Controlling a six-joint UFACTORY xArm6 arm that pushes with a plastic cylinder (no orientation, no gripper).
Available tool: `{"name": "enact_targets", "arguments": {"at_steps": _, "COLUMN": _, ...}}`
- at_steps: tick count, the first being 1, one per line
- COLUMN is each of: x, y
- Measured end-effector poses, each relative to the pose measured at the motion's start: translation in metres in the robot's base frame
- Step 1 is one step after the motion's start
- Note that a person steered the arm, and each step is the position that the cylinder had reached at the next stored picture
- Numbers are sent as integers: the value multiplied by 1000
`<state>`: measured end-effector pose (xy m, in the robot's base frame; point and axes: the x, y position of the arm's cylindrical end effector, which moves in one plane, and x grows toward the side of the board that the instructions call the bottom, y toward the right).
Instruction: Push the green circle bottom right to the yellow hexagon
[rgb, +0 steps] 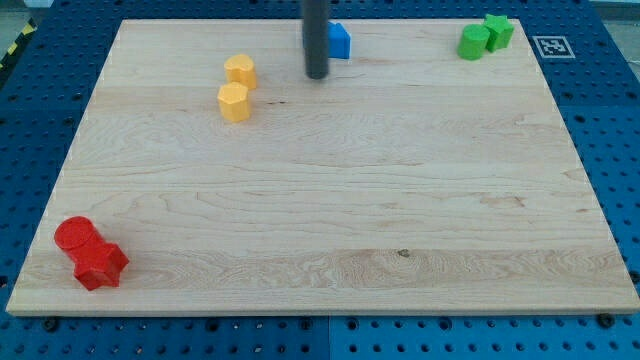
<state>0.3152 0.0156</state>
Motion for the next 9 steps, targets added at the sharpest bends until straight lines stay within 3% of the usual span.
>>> {"name": "enact_targets", "arguments": {"at_steps": 4, "x": 10, "y": 287}}
{"name": "enact_targets", "arguments": {"at_steps": 5, "x": -26, "y": 325}}
{"name": "enact_targets", "arguments": {"at_steps": 7, "x": -123, "y": 307}}
{"name": "enact_targets", "arguments": {"at_steps": 9, "x": -105, "y": 285}}
